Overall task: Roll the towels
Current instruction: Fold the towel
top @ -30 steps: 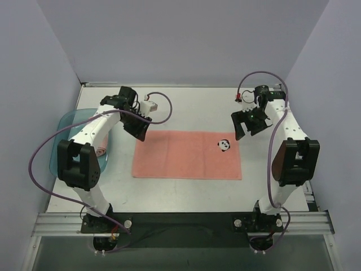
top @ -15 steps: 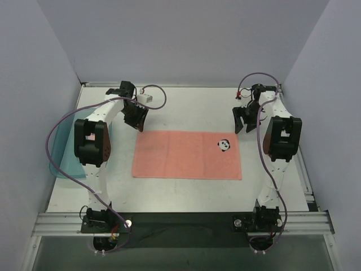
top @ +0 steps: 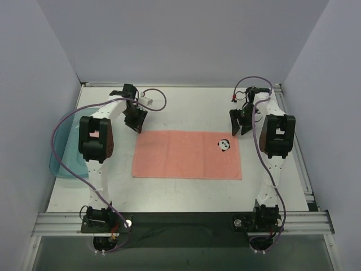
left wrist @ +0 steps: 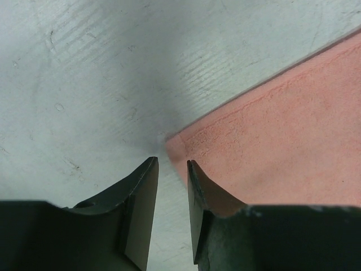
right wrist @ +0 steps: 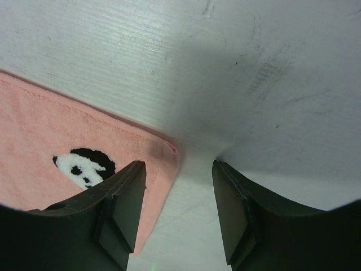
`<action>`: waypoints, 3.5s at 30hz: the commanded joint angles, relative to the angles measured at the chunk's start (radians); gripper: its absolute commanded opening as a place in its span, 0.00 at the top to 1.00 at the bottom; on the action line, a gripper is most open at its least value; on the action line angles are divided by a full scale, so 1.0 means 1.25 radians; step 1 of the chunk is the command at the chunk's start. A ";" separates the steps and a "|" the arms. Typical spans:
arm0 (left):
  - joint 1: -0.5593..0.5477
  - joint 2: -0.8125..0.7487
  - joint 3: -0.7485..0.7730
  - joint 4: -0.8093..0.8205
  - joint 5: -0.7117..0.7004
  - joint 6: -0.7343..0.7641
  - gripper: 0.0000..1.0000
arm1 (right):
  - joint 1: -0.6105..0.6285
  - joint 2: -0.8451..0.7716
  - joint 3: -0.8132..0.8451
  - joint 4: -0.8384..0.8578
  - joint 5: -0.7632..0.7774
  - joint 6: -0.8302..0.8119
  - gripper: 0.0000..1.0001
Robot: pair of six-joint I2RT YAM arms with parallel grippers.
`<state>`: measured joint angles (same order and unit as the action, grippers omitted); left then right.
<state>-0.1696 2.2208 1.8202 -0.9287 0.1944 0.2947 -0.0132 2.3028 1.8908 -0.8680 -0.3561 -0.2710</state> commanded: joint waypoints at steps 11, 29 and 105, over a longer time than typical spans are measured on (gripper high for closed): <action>-0.018 0.022 0.003 0.059 -0.034 0.000 0.57 | 0.006 0.021 0.010 -0.021 0.014 0.012 0.57; -0.028 0.033 -0.004 0.063 -0.038 0.004 0.59 | 0.024 0.016 0.014 -0.019 -0.033 0.013 1.00; -0.003 -0.369 -0.559 0.175 0.085 0.166 1.00 | -0.009 -0.291 -0.444 0.027 0.020 -0.128 1.00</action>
<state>-0.1761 1.7550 1.1221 -0.7357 0.3252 0.5255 -0.0242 1.9396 1.3434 -0.8104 -0.3874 -0.4248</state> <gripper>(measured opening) 0.093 0.024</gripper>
